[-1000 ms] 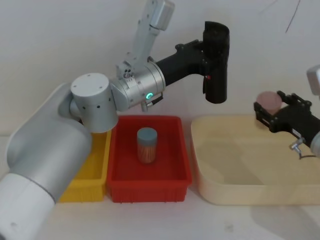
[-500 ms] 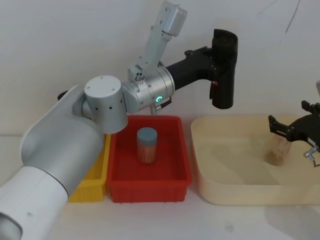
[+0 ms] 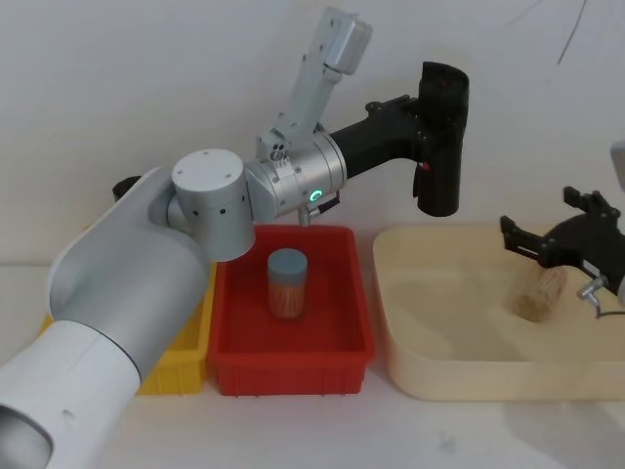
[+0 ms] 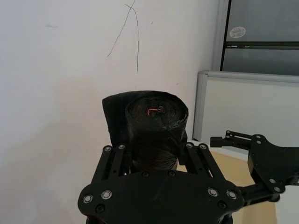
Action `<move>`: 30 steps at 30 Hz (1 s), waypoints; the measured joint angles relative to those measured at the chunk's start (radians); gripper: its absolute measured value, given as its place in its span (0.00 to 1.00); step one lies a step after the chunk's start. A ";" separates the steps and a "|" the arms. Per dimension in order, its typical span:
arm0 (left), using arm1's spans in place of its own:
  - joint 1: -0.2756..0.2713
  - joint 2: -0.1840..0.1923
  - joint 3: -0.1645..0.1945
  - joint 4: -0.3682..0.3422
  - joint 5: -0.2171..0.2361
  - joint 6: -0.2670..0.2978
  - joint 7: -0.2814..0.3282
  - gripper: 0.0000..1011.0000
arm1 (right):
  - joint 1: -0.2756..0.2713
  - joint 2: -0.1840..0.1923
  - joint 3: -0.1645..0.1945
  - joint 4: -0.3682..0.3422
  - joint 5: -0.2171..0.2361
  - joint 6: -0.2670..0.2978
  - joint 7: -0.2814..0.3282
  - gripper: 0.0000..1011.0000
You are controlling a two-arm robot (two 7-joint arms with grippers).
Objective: Pick up the garbage bag with the one hand and transfer it to the other hand.
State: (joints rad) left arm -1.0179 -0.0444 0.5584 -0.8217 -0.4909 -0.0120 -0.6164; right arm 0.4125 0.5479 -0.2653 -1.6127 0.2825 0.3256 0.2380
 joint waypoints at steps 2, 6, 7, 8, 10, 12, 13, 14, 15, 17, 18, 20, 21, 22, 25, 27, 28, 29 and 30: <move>-0.001 -0.001 0.001 0.003 0.000 -0.001 0.000 0.49 | 0.008 -0.011 0.000 -0.004 0.015 0.008 0.015 0.99; -0.002 -0.003 0.001 0.007 0.001 -0.002 -0.001 0.49 | 0.025 -0.037 -0.006 -0.007 0.040 0.024 0.033 0.99; -0.003 -0.003 0.001 0.008 0.001 -0.002 -0.001 0.49 | 0.034 -0.049 -0.011 -0.008 0.048 0.030 0.038 0.99; -0.003 -0.003 0.001 0.008 0.001 -0.003 -0.001 0.49 | 0.038 -0.053 -0.012 -0.008 0.050 0.033 0.039 0.99; -0.004 -0.003 0.002 0.009 0.001 -0.003 -0.001 0.49 | 0.046 -0.064 -0.018 -0.007 0.054 0.039 0.041 0.99; -0.004 -0.004 0.002 0.010 0.001 -0.003 -0.002 0.49 | 0.058 -0.076 -0.027 -0.003 0.055 0.047 0.041 0.99; -0.004 -0.004 0.002 0.011 0.001 -0.003 -0.002 0.49 | 0.067 -0.085 -0.035 0.001 0.055 0.052 0.040 0.99; -0.004 -0.004 0.002 0.011 0.001 -0.003 -0.002 0.49 | 0.071 -0.088 -0.038 0.003 0.052 0.055 0.039 0.99; -0.004 -0.005 0.002 0.012 0.001 -0.003 -0.002 0.49 | 0.076 -0.092 -0.043 0.006 0.050 0.056 0.038 0.99; -0.005 -0.005 0.003 0.013 0.001 -0.004 -0.002 0.49 | 0.088 -0.102 -0.054 0.015 0.039 0.061 0.032 0.99; -0.005 -0.005 0.003 0.013 0.001 -0.004 -0.002 0.49 | 0.088 -0.102 -0.054 0.015 0.039 0.061 0.032 0.99; -0.005 -0.005 0.003 0.014 0.001 -0.004 -0.003 0.49 | 0.102 -0.113 -0.068 0.027 0.025 0.064 0.023 0.99; -0.005 -0.005 0.003 0.014 0.001 -0.004 -0.003 0.49 | 0.109 -0.119 -0.077 0.036 0.016 0.065 0.016 0.99; -0.005 -0.005 0.003 0.014 0.001 -0.004 -0.003 0.49 | 0.113 -0.122 -0.081 0.040 0.009 0.065 0.013 0.99; -0.005 -0.005 0.003 0.014 0.001 -0.004 -0.003 0.49 | 0.131 -0.136 -0.096 0.063 -0.010 0.065 0.000 0.99; -0.005 -0.006 0.003 0.014 0.001 -0.004 -0.003 0.49 | 0.143 -0.146 -0.107 0.080 -0.025 0.063 -0.008 0.99; -0.005 -0.006 0.003 0.014 0.001 -0.004 -0.003 0.49 | 0.143 -0.146 -0.107 0.080 -0.025 0.063 -0.008 0.99; -0.006 -0.006 0.003 0.015 0.001 -0.005 -0.003 0.49 | 0.161 -0.161 -0.120 0.101 -0.042 0.059 -0.018 0.99; -0.006 -0.006 0.003 0.015 0.000 -0.005 -0.003 0.49 | 0.165 -0.164 -0.123 0.107 -0.046 0.057 -0.021 0.99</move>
State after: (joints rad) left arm -1.0236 -0.0503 0.5611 -0.8067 -0.4904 -0.0165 -0.6190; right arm 0.5773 0.3841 -0.3881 -1.5060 0.2369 0.3831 0.2174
